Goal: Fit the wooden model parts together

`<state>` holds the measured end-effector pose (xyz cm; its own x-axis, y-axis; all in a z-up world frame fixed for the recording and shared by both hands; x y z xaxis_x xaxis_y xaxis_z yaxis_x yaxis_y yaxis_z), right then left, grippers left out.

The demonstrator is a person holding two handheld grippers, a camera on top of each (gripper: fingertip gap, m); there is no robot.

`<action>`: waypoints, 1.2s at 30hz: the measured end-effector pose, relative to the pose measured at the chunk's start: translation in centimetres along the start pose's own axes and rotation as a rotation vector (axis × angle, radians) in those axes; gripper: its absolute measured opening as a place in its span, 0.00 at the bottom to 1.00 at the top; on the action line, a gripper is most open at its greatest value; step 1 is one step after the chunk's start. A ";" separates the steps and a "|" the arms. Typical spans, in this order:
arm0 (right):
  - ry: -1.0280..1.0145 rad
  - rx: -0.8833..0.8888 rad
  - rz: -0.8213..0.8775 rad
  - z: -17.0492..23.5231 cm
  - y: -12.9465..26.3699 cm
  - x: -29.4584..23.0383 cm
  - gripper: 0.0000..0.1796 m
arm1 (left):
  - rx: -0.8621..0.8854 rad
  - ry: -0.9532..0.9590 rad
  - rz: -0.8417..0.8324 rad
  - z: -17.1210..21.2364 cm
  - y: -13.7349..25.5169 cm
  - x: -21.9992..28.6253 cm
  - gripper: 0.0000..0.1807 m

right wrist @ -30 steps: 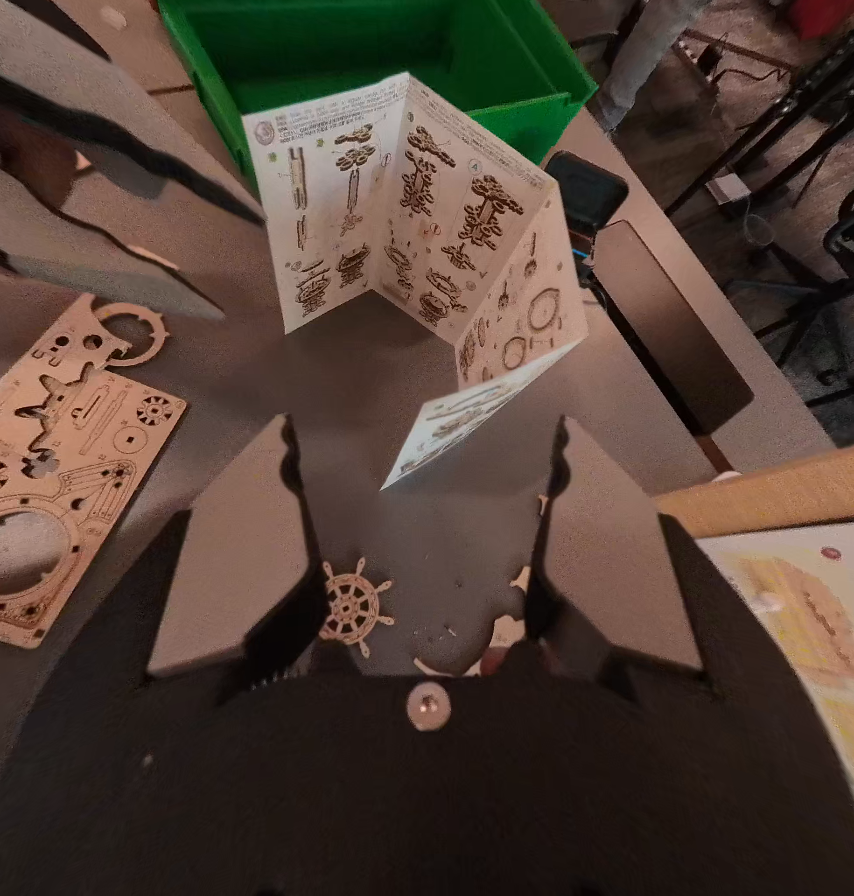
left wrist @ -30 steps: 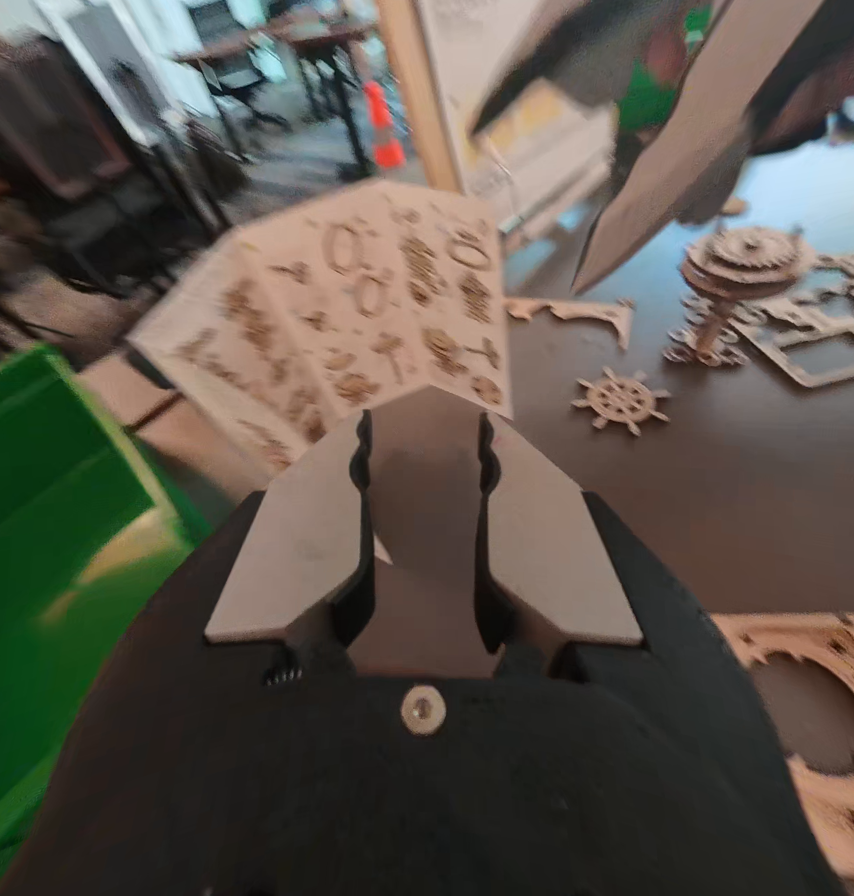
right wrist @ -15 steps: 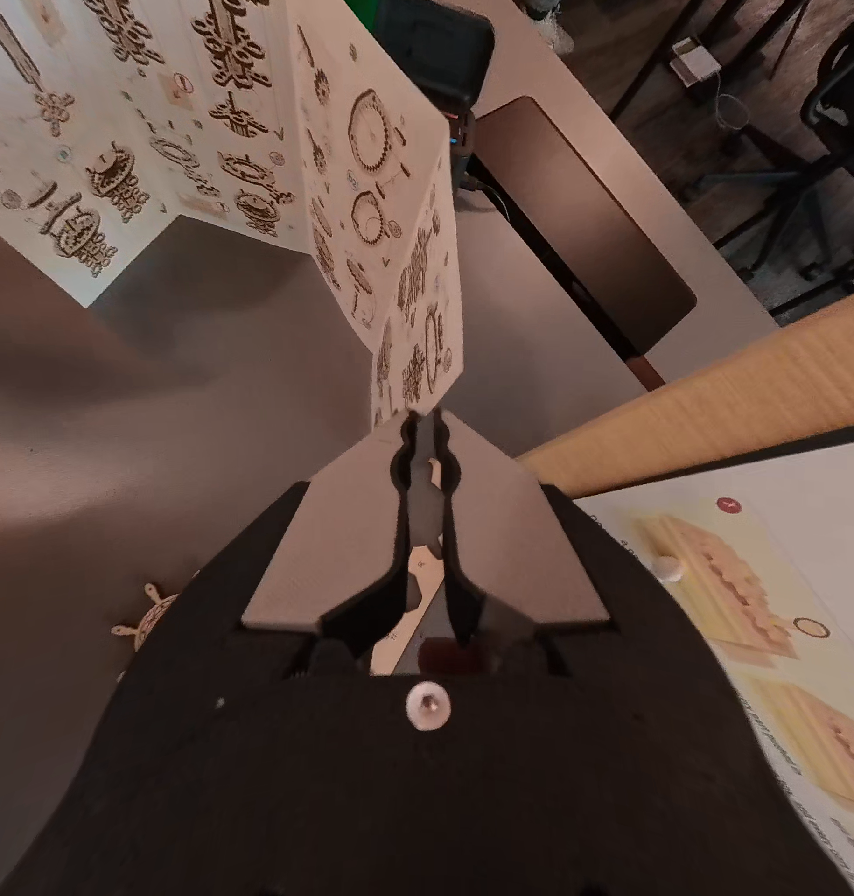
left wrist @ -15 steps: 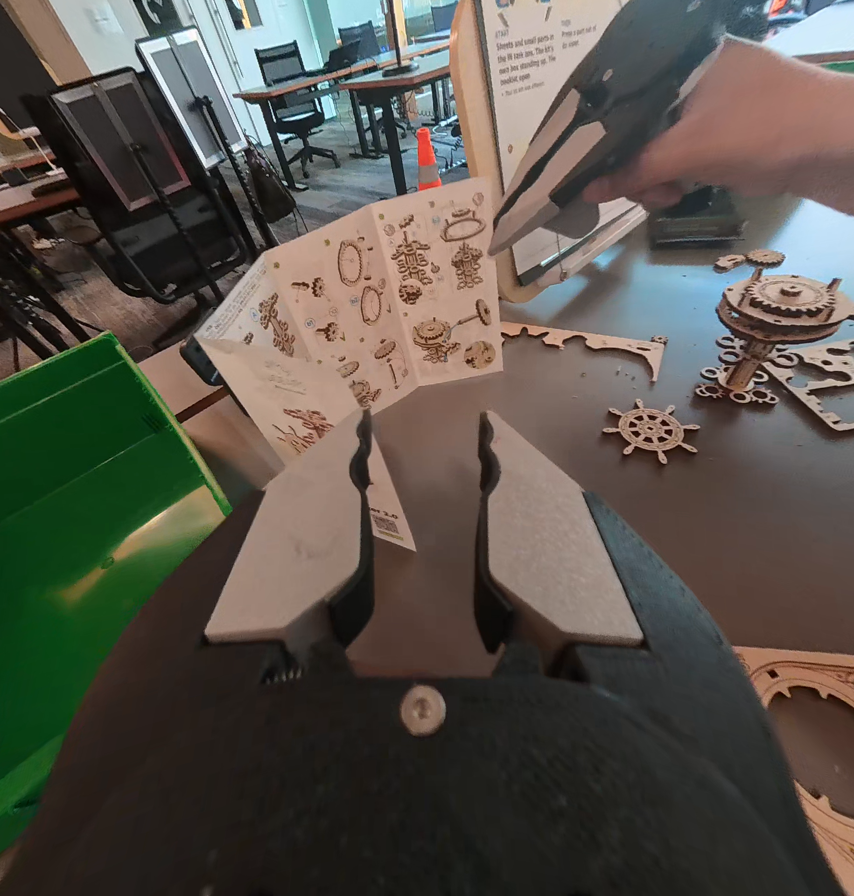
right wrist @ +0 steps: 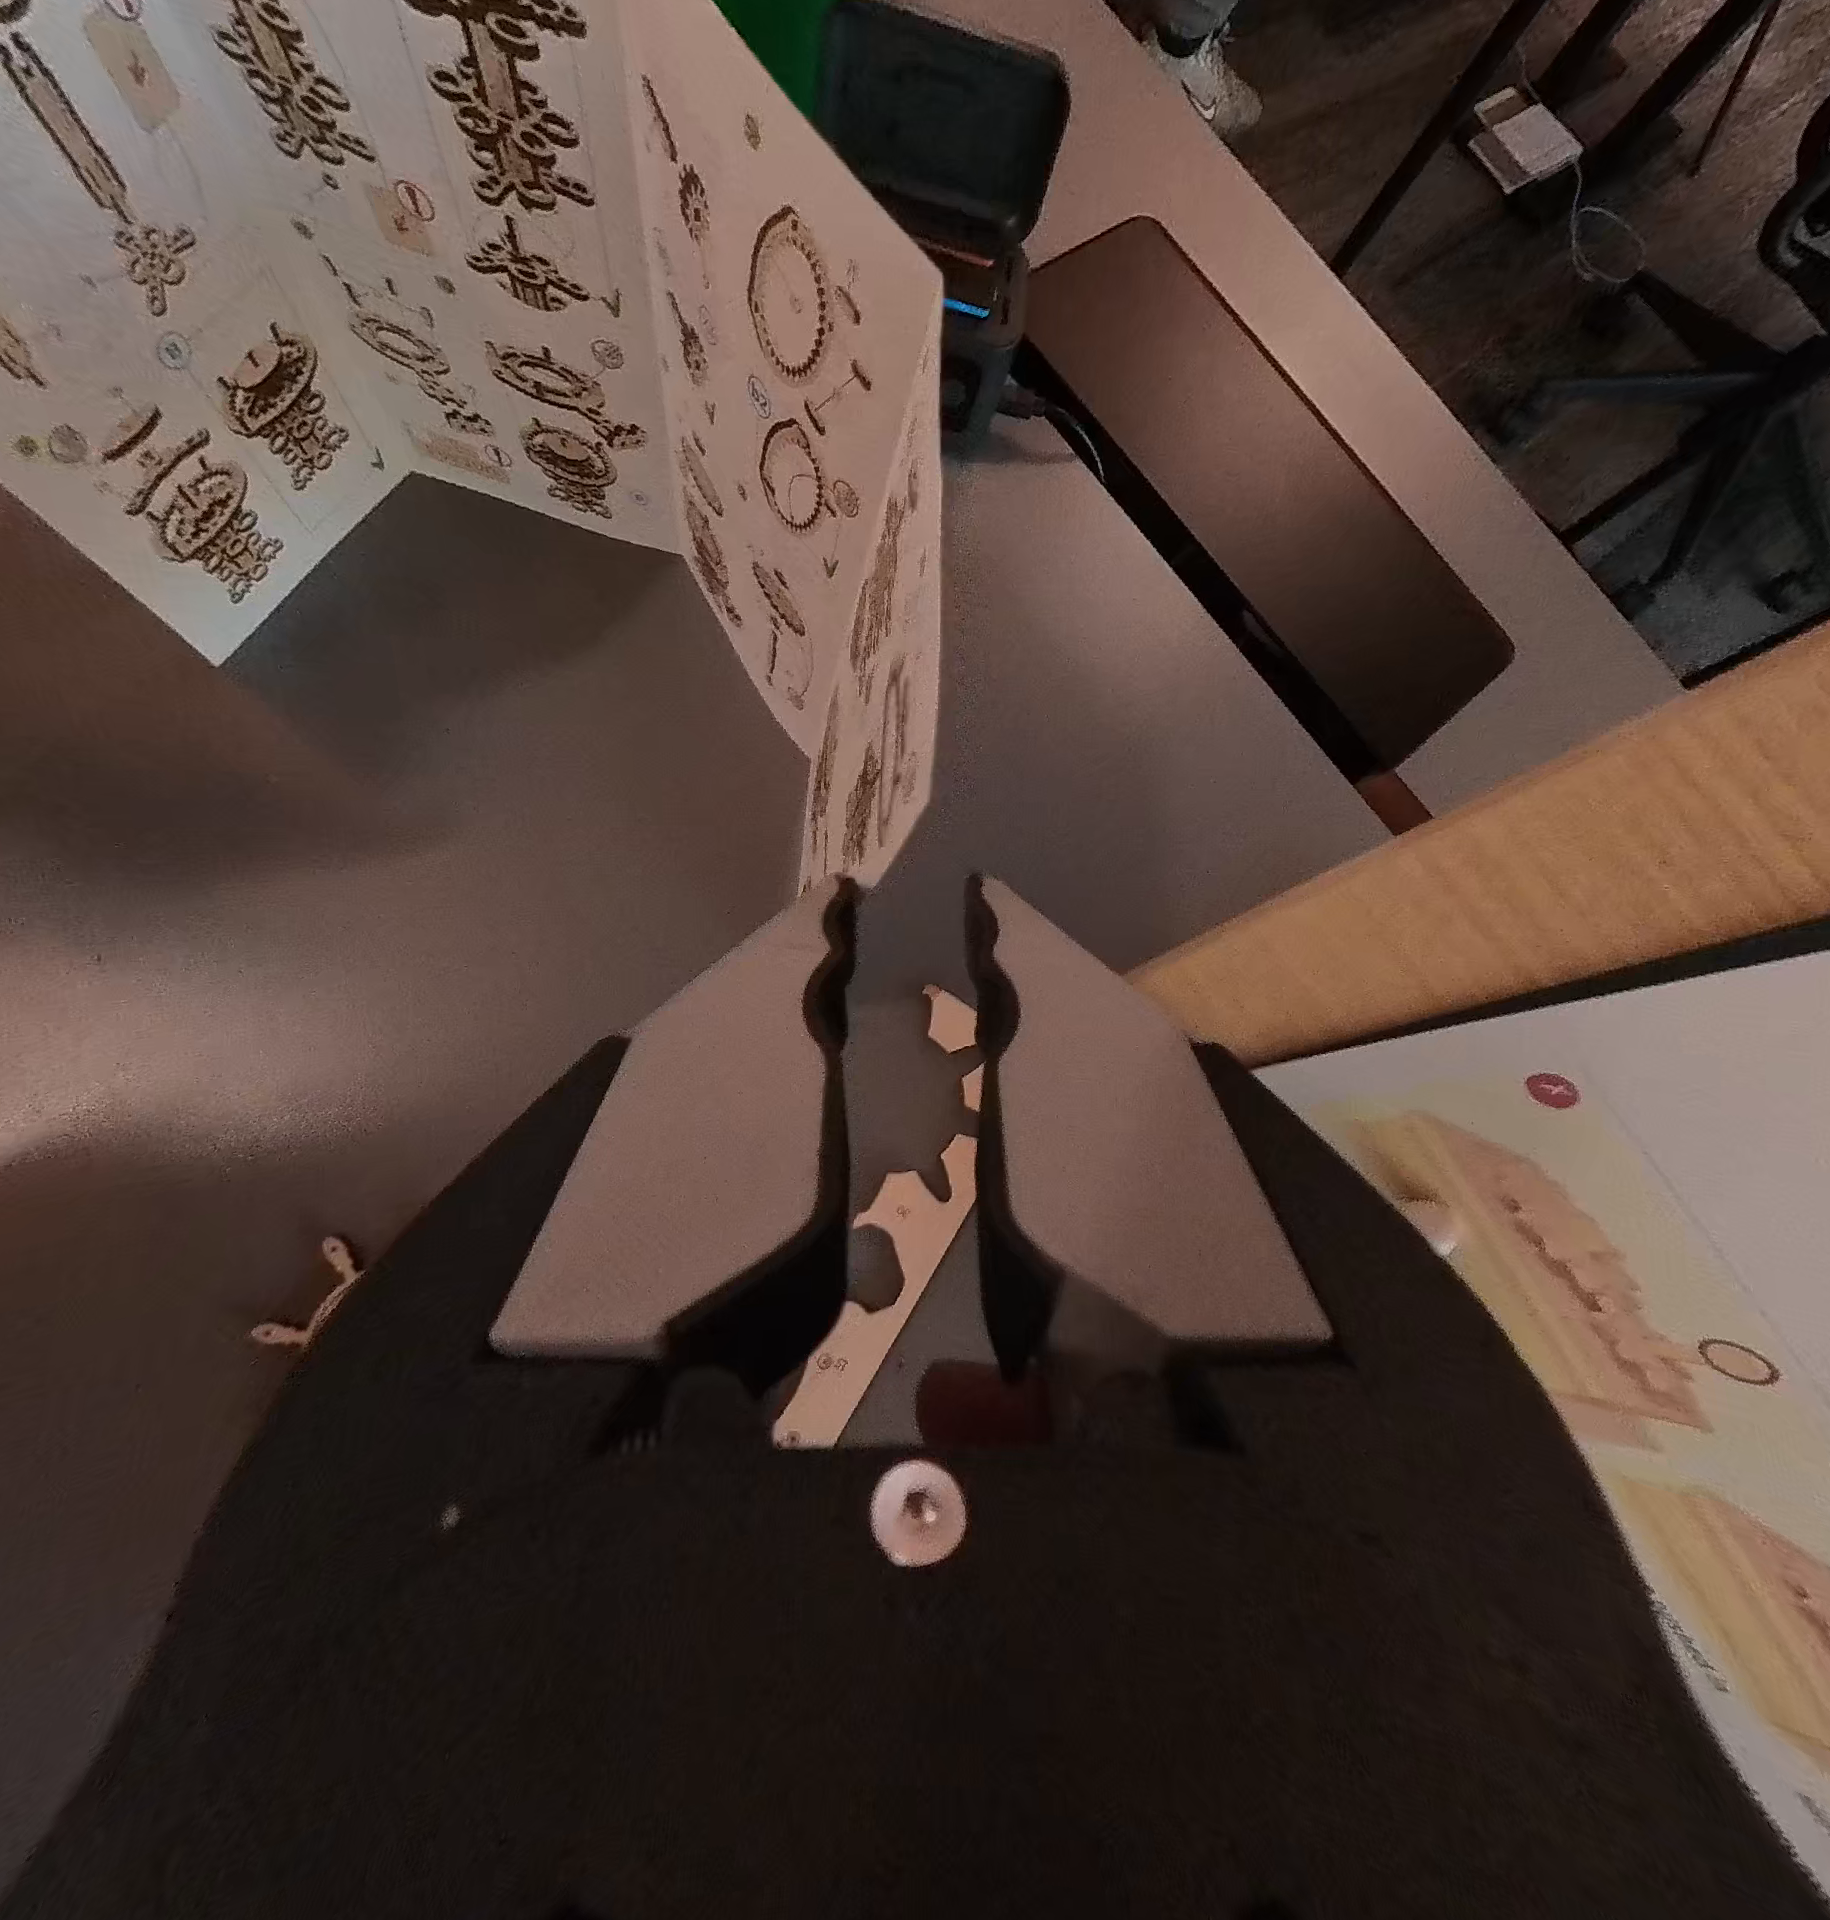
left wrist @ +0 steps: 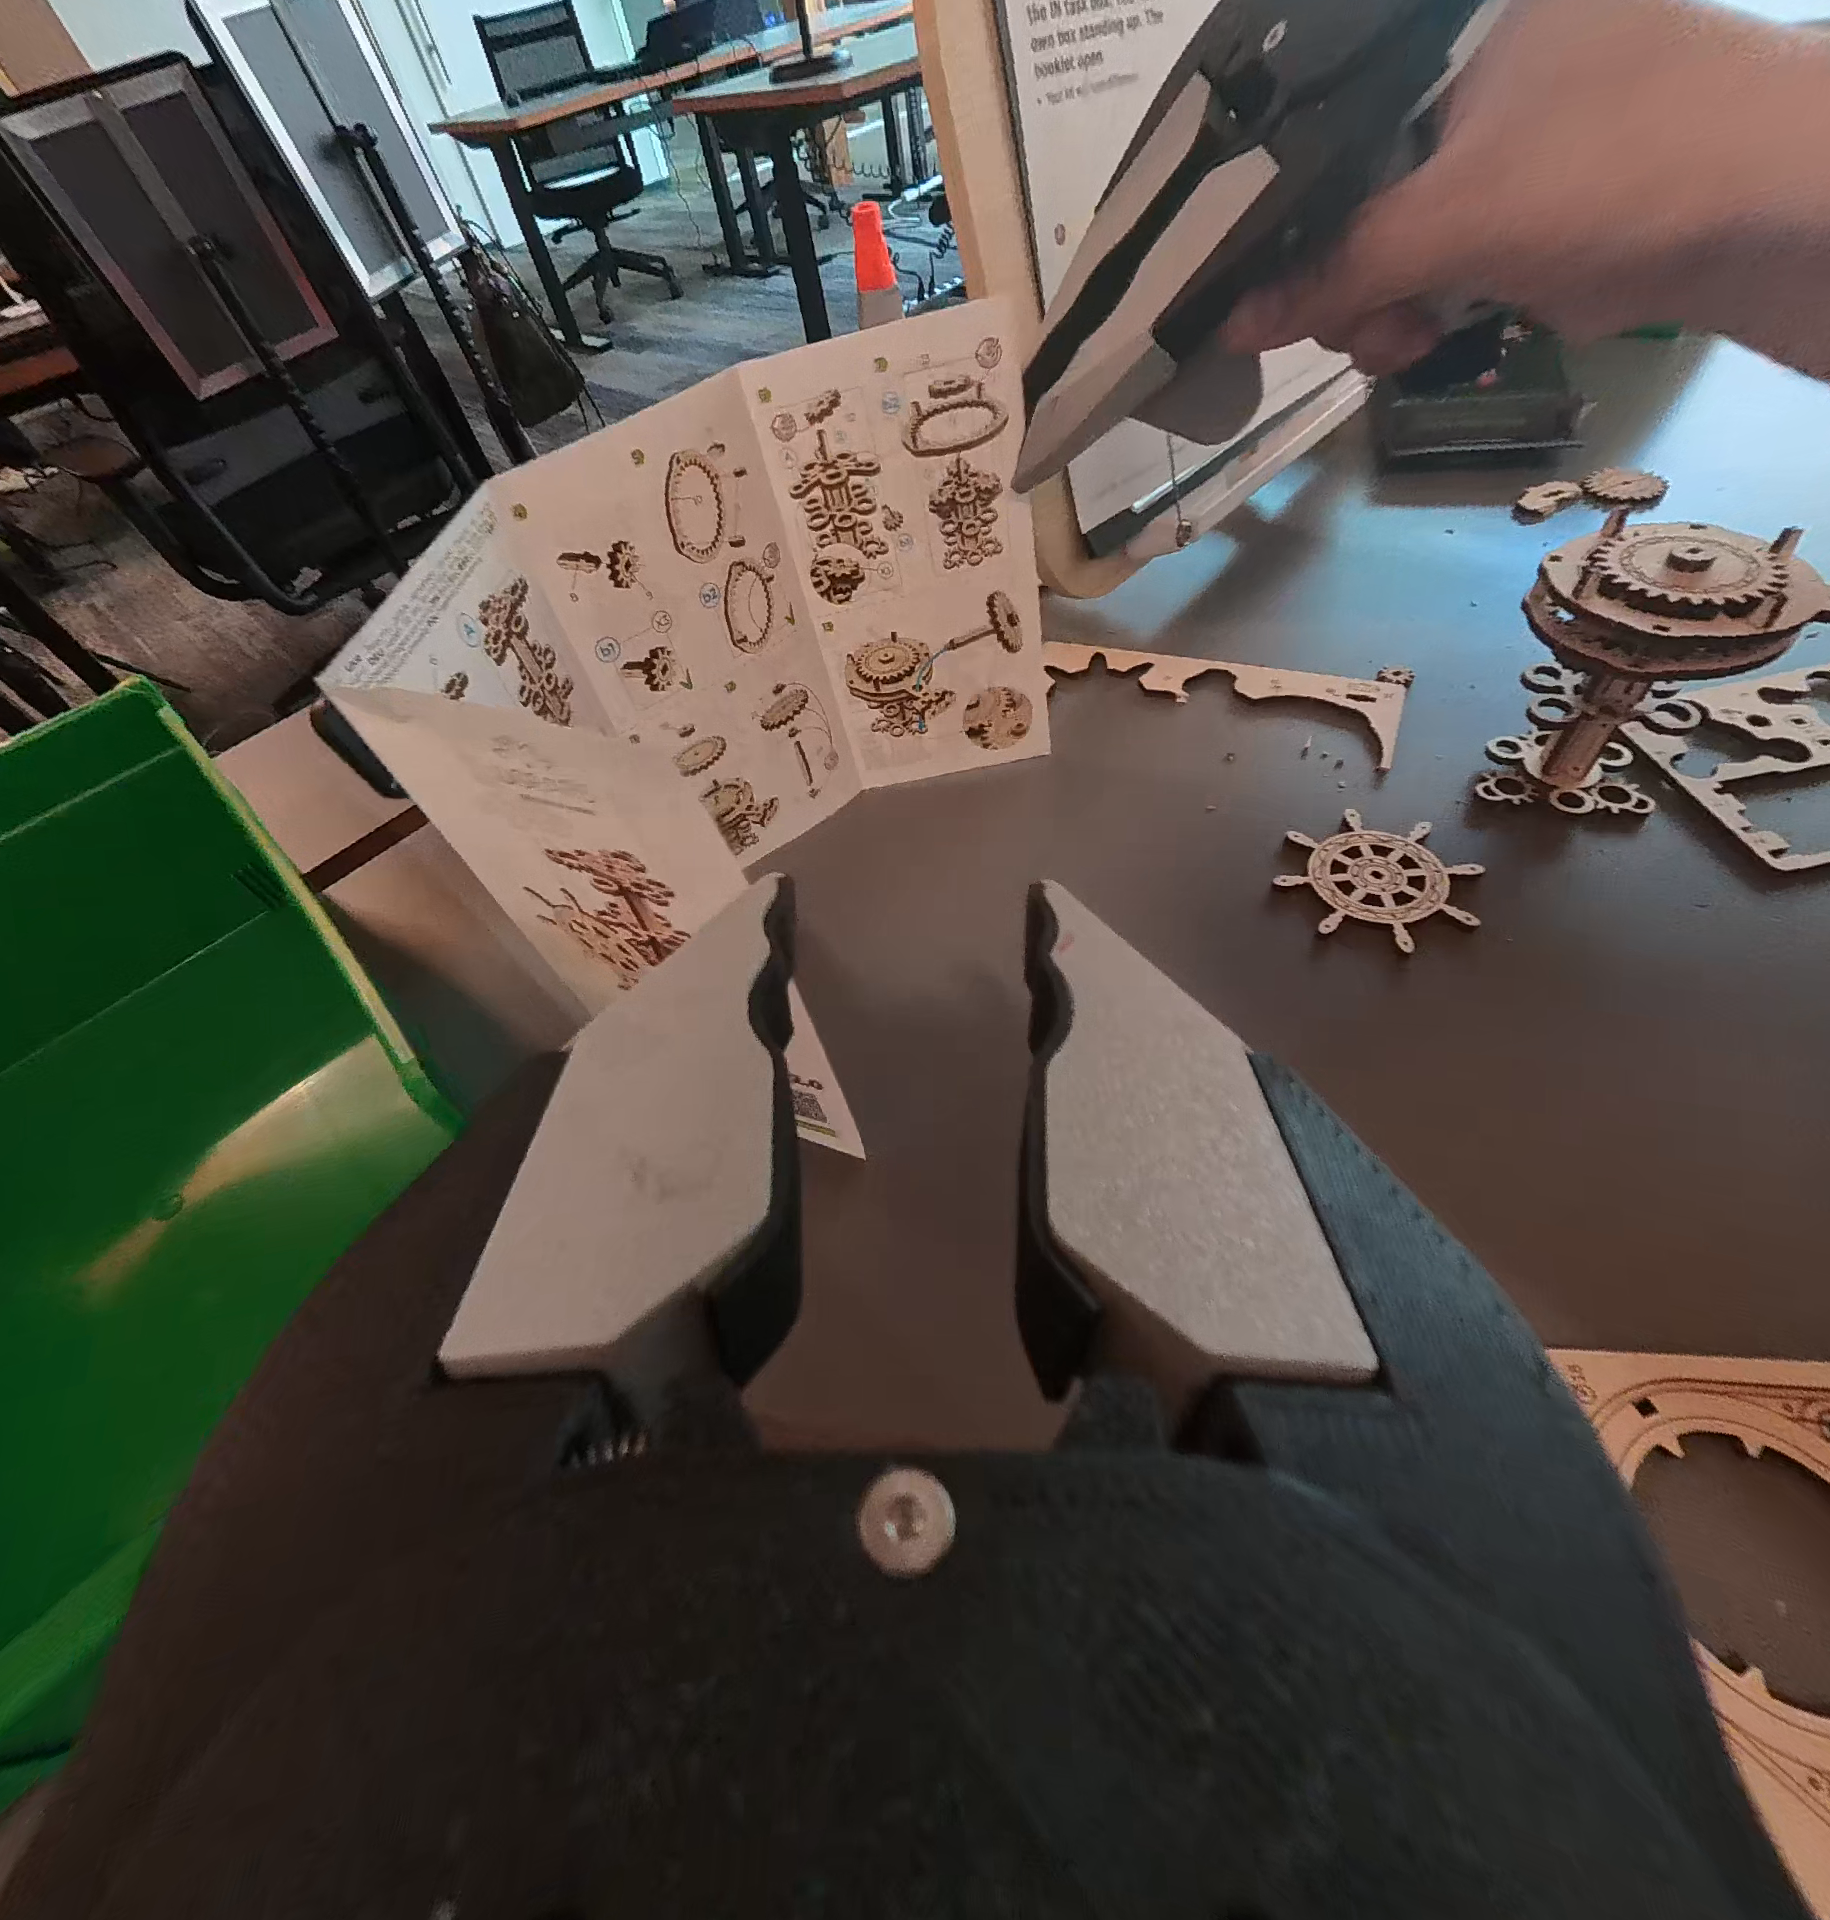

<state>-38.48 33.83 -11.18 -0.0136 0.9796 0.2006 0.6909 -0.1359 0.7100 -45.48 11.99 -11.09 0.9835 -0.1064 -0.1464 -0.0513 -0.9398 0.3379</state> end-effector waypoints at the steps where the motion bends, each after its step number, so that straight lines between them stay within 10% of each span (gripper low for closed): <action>1: 0.003 -0.001 -0.009 0.1 0.1 -0.2 0.11 | -0.005 -0.002 0.004 0.1 -0.1 0.1 0.23; 17: 0.047 0.199 -0.038 2.6 10.6 -3.5 0.32 | -0.065 -0.021 0.050 1.6 -1.7 1.3 0.24; 36: -0.248 0.567 0.200 20.0 15.2 6.1 0.34 | -0.087 -0.038 0.001 2.0 -1.9 0.5 0.25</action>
<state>-13.58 40.68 -12.68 0.2752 0.9579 0.0821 0.9380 -0.2863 0.1954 -45.25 13.07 -13.64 0.9760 -0.1213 -0.1806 -0.0357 -0.9081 0.4172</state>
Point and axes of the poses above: each gripper's, where its closed fingertips meet, y back along the fingers, z out of its underside, x = y × z across the jaws, the point moved 3 cm from there along y, back along the fingers, and after that the axes turned 1 degree about -x, right-handed, at the moved point
